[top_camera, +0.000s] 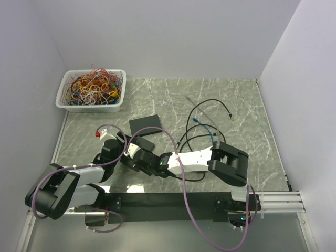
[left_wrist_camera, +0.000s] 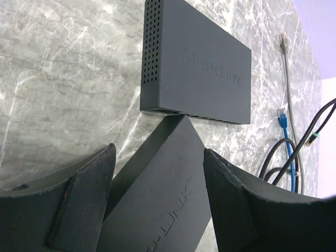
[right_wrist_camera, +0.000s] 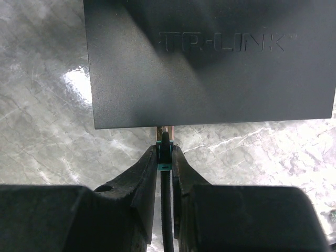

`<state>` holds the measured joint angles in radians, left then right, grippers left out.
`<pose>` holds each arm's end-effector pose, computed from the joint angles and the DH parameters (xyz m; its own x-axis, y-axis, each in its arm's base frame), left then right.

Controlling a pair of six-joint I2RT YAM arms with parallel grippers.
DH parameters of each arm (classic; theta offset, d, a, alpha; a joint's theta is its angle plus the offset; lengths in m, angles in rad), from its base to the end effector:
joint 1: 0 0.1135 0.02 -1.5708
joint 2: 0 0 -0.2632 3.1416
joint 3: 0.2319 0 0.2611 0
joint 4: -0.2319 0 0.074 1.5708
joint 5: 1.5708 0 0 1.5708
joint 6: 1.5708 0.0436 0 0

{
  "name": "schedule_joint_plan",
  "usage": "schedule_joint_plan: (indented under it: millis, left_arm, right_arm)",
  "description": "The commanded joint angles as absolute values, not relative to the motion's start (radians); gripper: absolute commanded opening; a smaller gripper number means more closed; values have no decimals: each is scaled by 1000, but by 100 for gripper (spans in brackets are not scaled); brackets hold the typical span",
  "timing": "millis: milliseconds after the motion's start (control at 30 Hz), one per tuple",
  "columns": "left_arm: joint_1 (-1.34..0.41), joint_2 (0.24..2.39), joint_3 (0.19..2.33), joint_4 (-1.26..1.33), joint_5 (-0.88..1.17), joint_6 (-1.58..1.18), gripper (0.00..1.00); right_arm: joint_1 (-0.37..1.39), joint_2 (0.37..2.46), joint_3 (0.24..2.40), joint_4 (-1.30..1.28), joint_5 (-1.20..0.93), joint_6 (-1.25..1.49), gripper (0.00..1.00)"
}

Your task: Insert the plug into the switch port

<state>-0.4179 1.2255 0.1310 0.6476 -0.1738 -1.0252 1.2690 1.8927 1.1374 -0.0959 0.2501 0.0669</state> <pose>0.1915 -0.0768 0.1123 -0.4248 -0.7326 -0.5319 -0.2042 0.6499 -0.7321 0.1310 0.3845 0.1453 -0.2817 -0.6868 -0.6701 -0.8597 0.4908 -0.1417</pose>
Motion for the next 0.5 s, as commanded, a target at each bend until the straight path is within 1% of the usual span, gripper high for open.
schedule_joint_plan:
  millis: [0,167,467]
  left_arm:
    - [-494,1249,87,451,86,-1066,73]
    - [-502,1256,95,436,95,-1037,72]
    - [-532,1308,100,437,83,-1002,70]
  right_arm:
    - [1256,1812,1201,472,247,51,0]
    - [1255,1828,1236,465,250,63,0]
    - [1253,1891,1376,391,253,15,0]
